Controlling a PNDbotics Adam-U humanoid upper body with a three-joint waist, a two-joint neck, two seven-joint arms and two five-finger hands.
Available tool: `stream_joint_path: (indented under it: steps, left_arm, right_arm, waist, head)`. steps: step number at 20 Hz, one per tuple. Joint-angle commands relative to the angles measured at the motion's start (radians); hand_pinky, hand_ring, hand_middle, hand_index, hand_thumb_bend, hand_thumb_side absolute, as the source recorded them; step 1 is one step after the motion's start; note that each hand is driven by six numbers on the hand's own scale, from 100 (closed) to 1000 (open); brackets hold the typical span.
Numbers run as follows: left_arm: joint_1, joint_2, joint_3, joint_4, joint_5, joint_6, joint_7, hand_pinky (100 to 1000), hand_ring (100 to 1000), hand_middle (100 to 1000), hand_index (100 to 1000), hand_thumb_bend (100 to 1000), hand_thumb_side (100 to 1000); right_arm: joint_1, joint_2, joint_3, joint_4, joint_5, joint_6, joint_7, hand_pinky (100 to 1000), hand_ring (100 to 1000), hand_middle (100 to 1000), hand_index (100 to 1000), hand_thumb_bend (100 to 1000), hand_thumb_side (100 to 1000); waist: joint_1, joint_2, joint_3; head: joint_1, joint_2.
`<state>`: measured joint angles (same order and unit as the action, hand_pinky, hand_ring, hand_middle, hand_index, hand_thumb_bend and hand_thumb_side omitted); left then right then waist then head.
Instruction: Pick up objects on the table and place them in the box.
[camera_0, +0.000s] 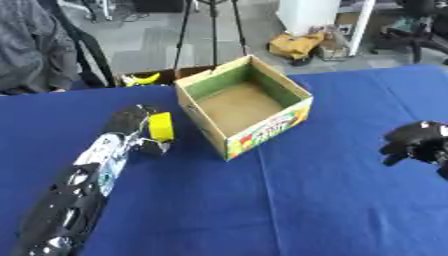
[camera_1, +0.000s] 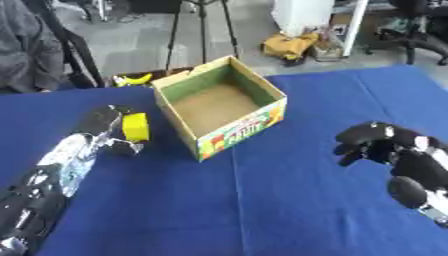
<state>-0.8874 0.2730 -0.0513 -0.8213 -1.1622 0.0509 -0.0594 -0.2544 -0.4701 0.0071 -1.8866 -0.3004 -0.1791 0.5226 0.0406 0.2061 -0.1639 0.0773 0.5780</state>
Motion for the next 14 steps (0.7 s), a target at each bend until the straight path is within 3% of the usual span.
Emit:
stream_joint_path:
  steps: [1,5,10,14]
  left_arm:
    - [-0.014,0.014,0.006,-0.009,0.021,-0.003,0.012,713,650,603,778,315,341]
    - [-0.015,0.012,0.003,-0.006,0.046,-0.002,0.013,701,609,510,682,100,255]
    - [-0.014,0.015,0.004,-0.02,0.09,-0.003,0.024,680,563,426,581,100,257]
    - [-0.019,0.035,-0.003,-0.062,0.135,-0.012,0.036,674,554,410,563,100,250]
  right_arm:
    - [-0.011,-0.018,-0.006,-0.019,0.002,-0.002,0.0,649,728,738,758,569,617]
    - [-0.011,-0.017,-0.007,-0.019,0.001,-0.002,-0.001,648,728,738,758,569,617]
    - [-0.01,-0.017,-0.008,-0.018,-0.001,-0.002,-0.002,648,728,738,758,570,617]
    - [-0.007,-0.017,-0.009,-0.017,-0.002,-0.002,-0.003,648,728,738,758,571,617]
  waist:
    - [-0.005,-0.013,0.001]
    - [-0.006,-0.014,0.001]
    - [-0.008,-0.017,0.002]
    - [-0.008,-0.021,0.005]
  head:
    - [0.0,-0.011]
    - [0.0,-0.012]
    - [-0.002,-0.011]
    - [-0.004,-0.01]
